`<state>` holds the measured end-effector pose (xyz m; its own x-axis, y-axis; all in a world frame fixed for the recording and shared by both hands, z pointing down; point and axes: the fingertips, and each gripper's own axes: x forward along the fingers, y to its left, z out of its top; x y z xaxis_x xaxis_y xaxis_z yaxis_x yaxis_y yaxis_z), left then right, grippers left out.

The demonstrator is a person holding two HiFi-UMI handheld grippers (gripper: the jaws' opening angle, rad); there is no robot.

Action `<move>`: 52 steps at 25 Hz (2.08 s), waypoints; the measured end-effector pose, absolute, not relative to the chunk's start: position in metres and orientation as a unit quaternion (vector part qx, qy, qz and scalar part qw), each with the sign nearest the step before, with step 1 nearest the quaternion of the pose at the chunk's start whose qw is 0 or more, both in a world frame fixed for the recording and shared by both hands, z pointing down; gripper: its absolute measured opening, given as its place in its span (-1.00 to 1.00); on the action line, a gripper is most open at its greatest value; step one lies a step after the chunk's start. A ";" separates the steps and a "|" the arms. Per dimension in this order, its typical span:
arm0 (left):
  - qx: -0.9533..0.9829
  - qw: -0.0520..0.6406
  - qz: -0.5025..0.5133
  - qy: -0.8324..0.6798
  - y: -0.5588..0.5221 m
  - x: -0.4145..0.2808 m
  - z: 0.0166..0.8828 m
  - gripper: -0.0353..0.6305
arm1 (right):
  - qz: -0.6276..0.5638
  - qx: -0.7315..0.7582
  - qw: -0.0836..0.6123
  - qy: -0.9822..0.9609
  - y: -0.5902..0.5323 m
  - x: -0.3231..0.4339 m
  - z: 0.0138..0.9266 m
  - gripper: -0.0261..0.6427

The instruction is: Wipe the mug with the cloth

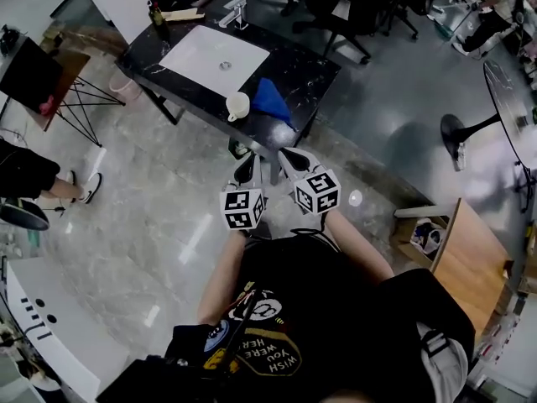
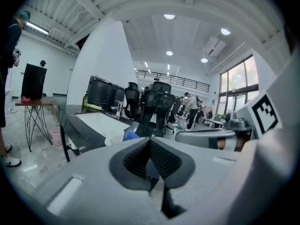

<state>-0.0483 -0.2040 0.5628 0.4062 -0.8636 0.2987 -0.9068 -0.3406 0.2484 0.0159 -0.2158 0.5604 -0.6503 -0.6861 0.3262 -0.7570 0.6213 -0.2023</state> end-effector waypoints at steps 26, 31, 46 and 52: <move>0.765 0.242 0.079 -0.592 -0.347 -0.138 0.628 -0.88 | 0.140 0.410 0.333 -0.837 -0.474 -0.023 0.739 -0.09; 0.763 0.270 0.053 -0.584 -0.362 -0.135 0.638 -0.88 | 0.112 0.363 0.336 -0.862 -0.462 -0.034 0.740 -0.56; 0.781 0.317 0.021 -0.537 -0.408 -0.113 0.653 -0.88 | 0.278 0.219 0.165 -0.921 -0.433 -0.051 0.688 -0.56; 0.780 0.316 0.014 -0.540 -0.408 -0.111 0.652 -0.88 | 0.188 0.136 0.219 -0.948 -0.375 -0.054 0.683 -0.56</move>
